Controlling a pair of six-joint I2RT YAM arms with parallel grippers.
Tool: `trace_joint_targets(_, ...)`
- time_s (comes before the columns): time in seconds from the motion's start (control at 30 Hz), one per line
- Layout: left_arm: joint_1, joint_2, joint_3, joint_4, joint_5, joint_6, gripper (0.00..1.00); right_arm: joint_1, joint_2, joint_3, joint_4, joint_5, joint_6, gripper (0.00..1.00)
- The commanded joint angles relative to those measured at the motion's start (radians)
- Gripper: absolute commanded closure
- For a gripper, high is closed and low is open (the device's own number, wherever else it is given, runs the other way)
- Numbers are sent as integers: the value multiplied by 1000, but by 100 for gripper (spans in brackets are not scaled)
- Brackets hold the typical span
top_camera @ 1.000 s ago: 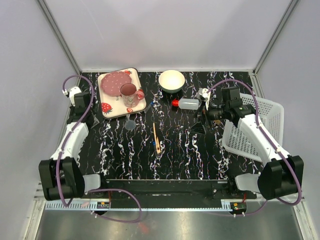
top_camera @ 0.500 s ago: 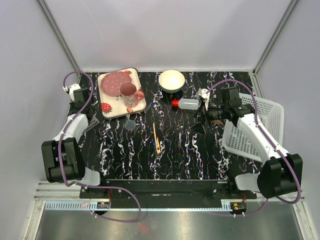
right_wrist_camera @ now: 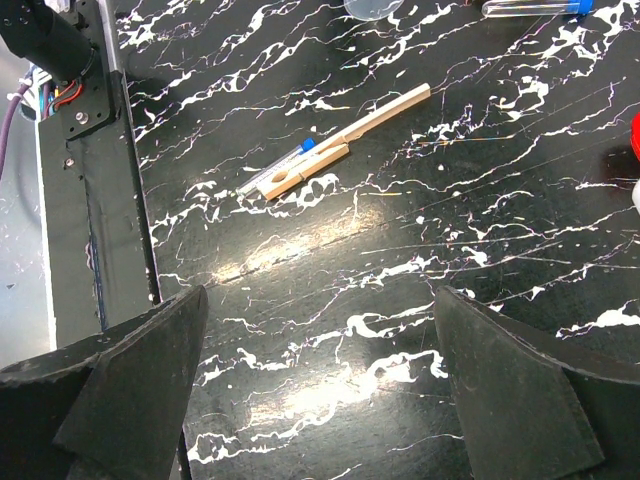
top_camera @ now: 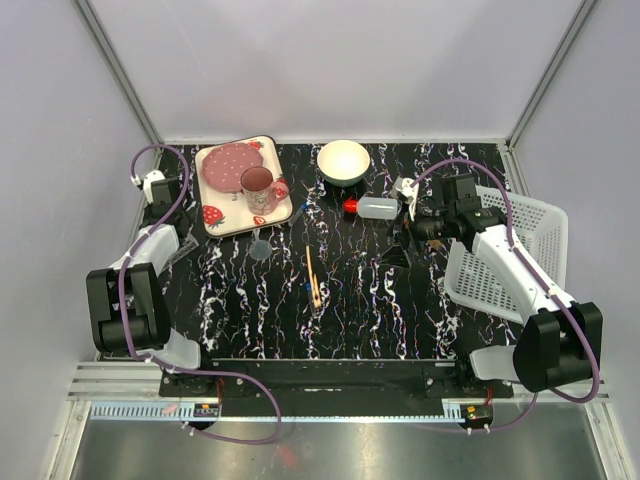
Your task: Organize the chemistry lab equipment
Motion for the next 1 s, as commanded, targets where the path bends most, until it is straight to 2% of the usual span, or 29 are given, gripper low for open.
trace_joint_targets(0.0, 6, 13, 28, 52, 13, -15, 97, -5, 1, 4, 1, -2, -21, 0)
trace_joint_targets(0.43, 6, 55, 25, 47, 15, -22, 95, -10, 2, 5, -7, -7, -27, 0)
trace_joint_targets(0.6, 6, 59, 16, 47, 15, -27, 84, -13, 1, 5, -7, -8, -29, 0)
trace_joint_targets(0.87, 6, 32, 10, 30, 7, -36, 62, -16, 1, 7, -8, -8, -30, 0)
trace_joint_targets(0.97, 4, 6, 4, 21, 4, -39, 59, -17, -1, 5, -10, -8, -34, 0)
